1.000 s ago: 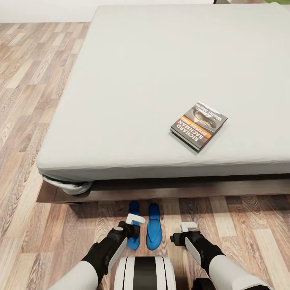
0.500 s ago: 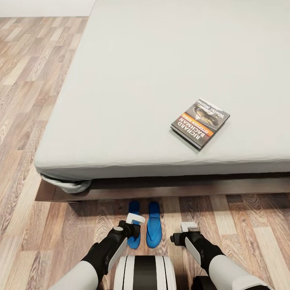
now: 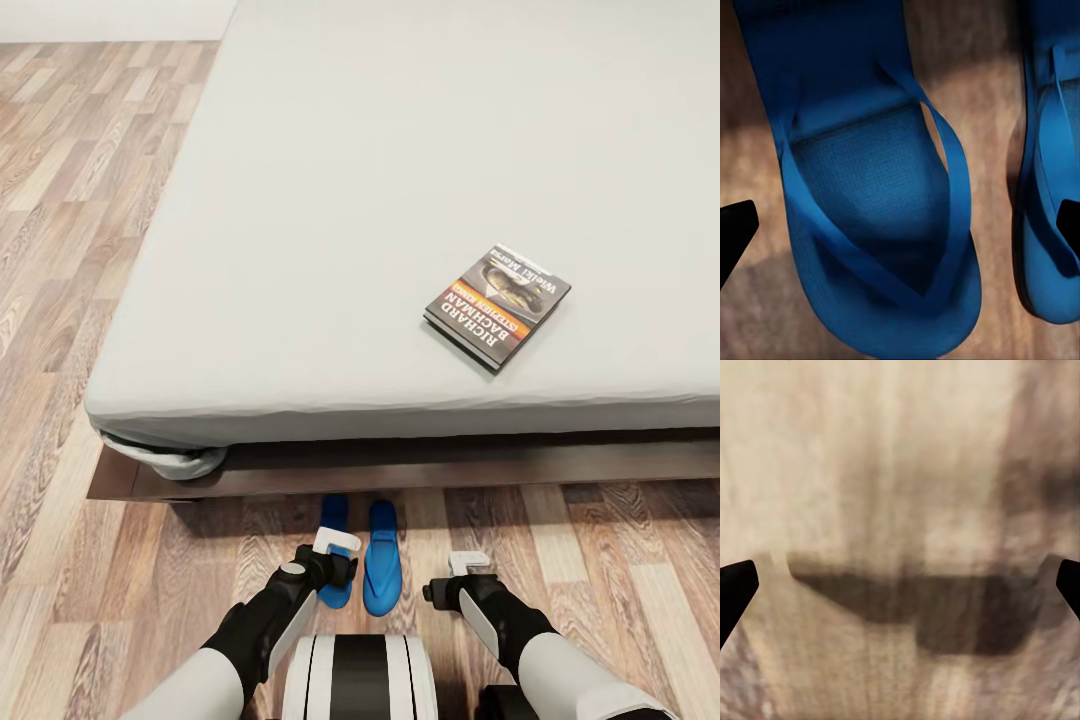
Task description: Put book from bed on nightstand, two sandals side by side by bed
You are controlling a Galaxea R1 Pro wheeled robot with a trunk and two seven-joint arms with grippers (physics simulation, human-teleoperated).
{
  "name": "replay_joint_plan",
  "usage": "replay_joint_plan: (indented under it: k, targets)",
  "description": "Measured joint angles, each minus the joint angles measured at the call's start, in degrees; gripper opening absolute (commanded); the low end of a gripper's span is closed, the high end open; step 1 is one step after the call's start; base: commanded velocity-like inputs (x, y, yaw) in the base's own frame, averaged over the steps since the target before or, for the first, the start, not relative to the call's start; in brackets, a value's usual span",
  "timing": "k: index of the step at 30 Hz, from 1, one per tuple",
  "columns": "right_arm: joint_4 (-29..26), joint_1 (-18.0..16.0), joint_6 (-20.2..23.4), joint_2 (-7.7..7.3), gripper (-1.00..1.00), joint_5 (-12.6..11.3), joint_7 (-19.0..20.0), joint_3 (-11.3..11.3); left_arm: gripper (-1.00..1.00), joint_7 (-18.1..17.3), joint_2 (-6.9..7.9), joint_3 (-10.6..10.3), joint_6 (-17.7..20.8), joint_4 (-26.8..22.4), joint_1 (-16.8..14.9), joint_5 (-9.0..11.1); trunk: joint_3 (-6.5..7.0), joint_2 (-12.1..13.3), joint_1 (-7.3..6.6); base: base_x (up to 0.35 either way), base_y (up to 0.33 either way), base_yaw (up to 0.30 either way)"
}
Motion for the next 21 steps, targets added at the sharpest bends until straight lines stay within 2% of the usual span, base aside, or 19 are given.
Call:
replay_joint_plan:
  k: [21]
  targets:
    - [0.0, 0.0, 0.0, 0.07, 1.0, -0.1, 0.0, 0.1, 1.0, 0.0, 0.0, -0.1, 0.0, -0.1, 0.0, 0.0, 0.0, 0.0, 0.0, 0.0, 0.0, 0.0]
